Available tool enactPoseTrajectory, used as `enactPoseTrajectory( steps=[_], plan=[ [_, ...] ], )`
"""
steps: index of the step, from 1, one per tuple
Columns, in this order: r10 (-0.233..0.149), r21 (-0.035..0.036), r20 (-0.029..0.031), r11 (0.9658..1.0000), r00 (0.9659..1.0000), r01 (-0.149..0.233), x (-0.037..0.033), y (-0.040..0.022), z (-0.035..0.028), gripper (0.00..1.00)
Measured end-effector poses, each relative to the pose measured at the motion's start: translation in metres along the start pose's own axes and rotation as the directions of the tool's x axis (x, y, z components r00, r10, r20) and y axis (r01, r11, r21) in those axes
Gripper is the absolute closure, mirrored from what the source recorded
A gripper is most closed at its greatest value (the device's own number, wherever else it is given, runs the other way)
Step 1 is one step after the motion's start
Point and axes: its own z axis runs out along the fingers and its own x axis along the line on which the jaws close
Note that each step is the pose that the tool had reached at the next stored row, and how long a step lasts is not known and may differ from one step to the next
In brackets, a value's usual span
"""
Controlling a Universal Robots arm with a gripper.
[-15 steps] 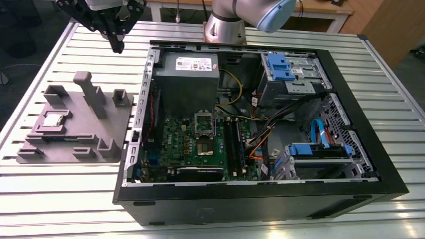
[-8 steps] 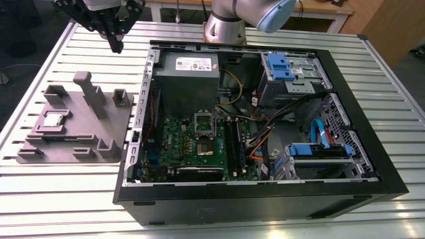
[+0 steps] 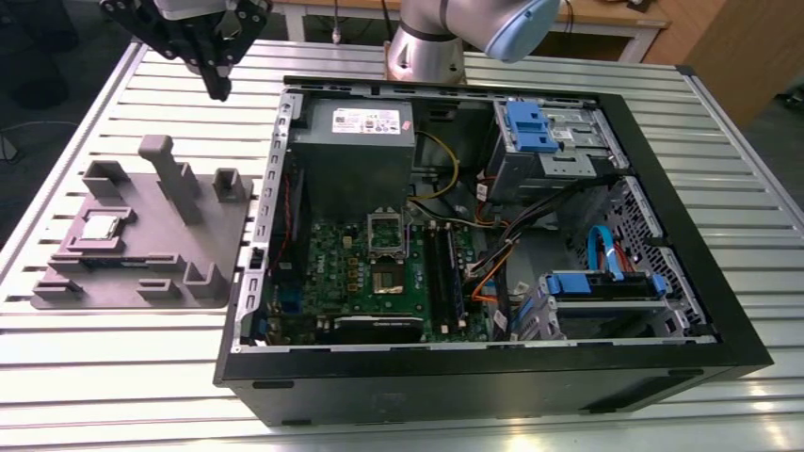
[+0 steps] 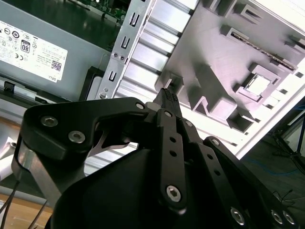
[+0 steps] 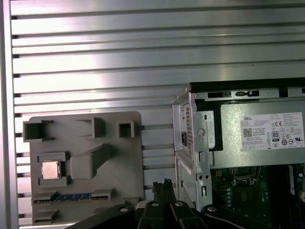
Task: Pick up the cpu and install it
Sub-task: 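Reach for the cpu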
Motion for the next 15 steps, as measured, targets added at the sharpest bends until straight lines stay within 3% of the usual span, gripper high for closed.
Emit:
enactPoseTrajectory(
  steps=[11, 12, 13, 15],
  plan=[
    [0.000, 0.0000, 0.0000, 1.0000, 1.0000, 0.000, 0.0025, -0.0002, 0.0001, 0.90],
    [0.000, 0.0001, -0.0010, 1.0000, 1.0000, 0.000, 0.0132, -0.0011, 0.0018, 0.90],
    [0.000, 0.0005, -0.0062, 1.0000, 1.0000, 0.000, 0.0157, -0.0014, 0.0054, 0.90],
    [0.000, 0.0005, -0.0062, 1.0000, 1.0000, 0.000, 0.0158, -0.0014, 0.0054, 0.90]
  ],
)
